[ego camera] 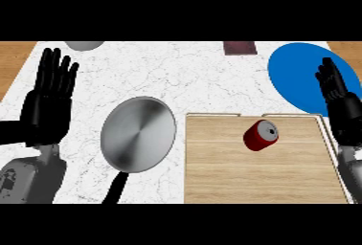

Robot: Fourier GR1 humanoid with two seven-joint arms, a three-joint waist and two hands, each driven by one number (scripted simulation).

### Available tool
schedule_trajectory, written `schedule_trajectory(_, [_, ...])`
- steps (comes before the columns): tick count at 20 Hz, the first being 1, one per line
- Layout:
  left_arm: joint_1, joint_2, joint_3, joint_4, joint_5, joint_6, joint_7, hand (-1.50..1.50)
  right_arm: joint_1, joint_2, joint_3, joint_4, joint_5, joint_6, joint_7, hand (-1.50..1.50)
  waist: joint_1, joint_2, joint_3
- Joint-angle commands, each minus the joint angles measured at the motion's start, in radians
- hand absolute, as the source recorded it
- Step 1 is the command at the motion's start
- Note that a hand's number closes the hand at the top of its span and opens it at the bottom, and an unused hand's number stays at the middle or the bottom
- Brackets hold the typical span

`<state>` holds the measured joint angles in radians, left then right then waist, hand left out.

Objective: Pick the can from the tray and place it in the plate

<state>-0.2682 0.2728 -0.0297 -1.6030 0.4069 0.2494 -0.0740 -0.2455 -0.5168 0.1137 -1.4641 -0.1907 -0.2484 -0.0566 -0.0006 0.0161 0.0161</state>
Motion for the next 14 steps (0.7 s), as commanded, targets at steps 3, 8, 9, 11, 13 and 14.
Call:
schedule_trajectory(3, [0.066, 0.080, -0.042, 0.105, -0.092, -0.026, 0.065, 0.00, -0.019, 0.015, -0.059, 0.066, -0.171, 0.215, -0.078, 1.50, 0.006, -0.008, -0.014])
schedule_trajectory(8, [0.121, 0.122, -0.085, 0.163, -0.121, -0.051, 0.129, 0.00, -0.016, -0.310, 0.034, 0.051, 0.243, 0.184, -0.140, 1.50, 0.004, 0.008, -0.036])
schedule_trajectory(9, [0.118, 0.140, -0.097, 0.176, -0.125, -0.060, 0.187, 0.00, 0.049, -0.005, -0.120, 0.167, 0.017, 0.006, -0.223, -1.50, -0.010, -0.003, -0.010])
schedule_trajectory(11, [0.154, 0.127, -0.114, 0.185, -0.146, -0.059, 0.159, 0.00, 0.114, 0.101, -0.162, 0.148, -0.129, 0.074, -0.340, -1.50, -0.017, -0.011, -0.011])
schedule_trajectory(13, [0.137, 0.163, -0.089, 0.187, -0.143, -0.090, 0.180, 0.00, 0.156, 0.100, -0.139, 0.226, -0.116, 0.202, -0.486, -1.50, 0.000, -0.013, -0.014])
schedule_trajectory(14, [0.093, 0.112, -0.104, 0.191, -0.162, -0.048, 0.207, 0.00, 0.125, 0.096, -0.113, 0.283, -0.078, 0.246, -0.517, -1.50, 0.002, -0.013, -0.015])
